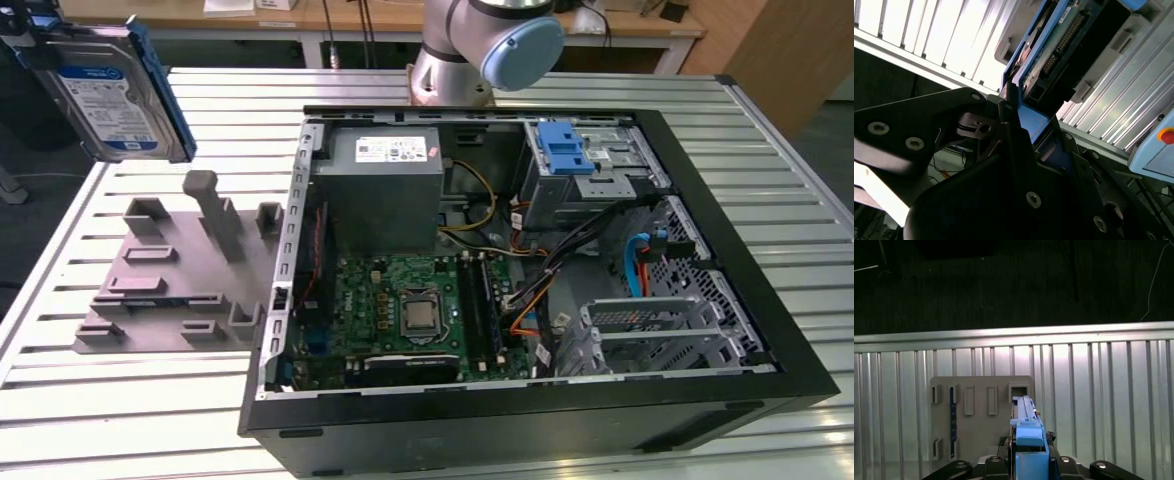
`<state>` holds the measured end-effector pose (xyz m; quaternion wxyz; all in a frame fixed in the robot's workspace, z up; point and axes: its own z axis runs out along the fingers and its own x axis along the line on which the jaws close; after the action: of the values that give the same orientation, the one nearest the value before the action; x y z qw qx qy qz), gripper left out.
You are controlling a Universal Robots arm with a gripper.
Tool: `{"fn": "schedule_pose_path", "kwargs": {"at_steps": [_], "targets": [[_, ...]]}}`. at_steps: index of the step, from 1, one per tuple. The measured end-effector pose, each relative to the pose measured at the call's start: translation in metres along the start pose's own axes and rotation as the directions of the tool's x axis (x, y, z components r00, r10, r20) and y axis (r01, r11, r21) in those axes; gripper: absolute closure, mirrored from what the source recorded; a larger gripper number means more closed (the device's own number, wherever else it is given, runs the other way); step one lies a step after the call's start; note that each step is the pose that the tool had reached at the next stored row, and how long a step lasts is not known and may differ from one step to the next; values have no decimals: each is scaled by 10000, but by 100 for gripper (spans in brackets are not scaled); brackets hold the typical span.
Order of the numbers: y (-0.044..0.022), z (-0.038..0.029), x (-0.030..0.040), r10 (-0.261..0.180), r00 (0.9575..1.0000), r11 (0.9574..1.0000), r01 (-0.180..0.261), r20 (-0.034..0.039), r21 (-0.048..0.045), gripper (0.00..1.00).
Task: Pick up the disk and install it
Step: 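Pick up the disk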
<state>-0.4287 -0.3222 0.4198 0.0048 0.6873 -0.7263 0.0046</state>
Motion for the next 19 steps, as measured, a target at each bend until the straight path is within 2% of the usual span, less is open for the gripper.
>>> {"fn": "schedule_pose_path", "kwargs": {"at_steps": [19], "targets": [[0,-137,2,0,10000,10000,0,0,1,64]]}}
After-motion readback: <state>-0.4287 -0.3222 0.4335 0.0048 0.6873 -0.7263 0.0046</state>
